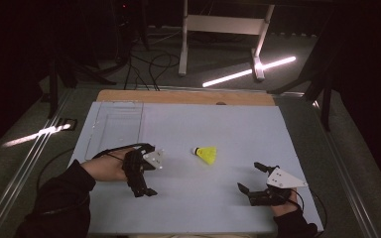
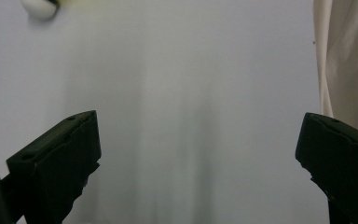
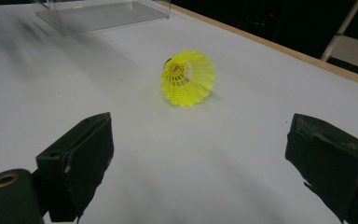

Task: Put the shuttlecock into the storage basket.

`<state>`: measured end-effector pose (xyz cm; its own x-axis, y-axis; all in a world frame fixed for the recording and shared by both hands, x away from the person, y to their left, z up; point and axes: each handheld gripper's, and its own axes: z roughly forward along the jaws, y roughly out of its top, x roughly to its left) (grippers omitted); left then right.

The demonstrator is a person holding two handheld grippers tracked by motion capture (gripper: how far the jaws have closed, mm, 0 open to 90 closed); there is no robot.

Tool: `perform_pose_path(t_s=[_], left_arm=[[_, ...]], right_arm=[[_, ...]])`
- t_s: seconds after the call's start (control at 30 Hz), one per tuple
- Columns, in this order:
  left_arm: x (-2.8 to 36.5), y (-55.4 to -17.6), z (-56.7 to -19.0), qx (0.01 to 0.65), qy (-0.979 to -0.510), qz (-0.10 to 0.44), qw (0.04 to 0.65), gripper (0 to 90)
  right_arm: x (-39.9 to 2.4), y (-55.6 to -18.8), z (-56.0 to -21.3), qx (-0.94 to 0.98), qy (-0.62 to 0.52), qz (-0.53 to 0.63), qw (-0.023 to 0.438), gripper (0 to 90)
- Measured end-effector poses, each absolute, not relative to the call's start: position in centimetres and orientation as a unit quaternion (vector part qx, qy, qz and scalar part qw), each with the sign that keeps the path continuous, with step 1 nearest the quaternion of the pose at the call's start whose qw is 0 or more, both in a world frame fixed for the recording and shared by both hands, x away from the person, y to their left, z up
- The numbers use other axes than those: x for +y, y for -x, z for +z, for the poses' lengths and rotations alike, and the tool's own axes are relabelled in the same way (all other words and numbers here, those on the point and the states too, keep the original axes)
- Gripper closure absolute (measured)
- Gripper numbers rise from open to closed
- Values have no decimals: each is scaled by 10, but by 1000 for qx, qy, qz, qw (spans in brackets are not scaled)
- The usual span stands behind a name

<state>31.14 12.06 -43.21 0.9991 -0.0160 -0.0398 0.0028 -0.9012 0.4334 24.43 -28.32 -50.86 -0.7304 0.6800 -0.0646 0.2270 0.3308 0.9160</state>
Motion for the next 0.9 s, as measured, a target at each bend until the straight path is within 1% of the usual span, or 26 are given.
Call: perform_pose_path(t_s=[0.13,0.6,0.67,0.73,0.87,0.9], left_arm=[[112,-316,-430,-17,-974,-18,226,8],[87,-334,-426,-27,-966,-12,256,8],[84,-337,-425,-29,-964,-5,265,8],[83,-339,-423,-61,-954,16,295,9],[77,-346,-418,-68,-949,21,308,9],[75,-347,-418,-64,-948,15,310,9]], right_arm=[[-283,-244,-509,784,-288,503,223,81],[-285,-244,-508,783,-288,503,226,81],[-285,-244,-508,783,-289,503,226,81],[-284,-244,-508,784,-288,502,225,81],[-285,-244,-509,783,-288,503,226,81],[-285,-245,-509,783,-288,504,225,81]])
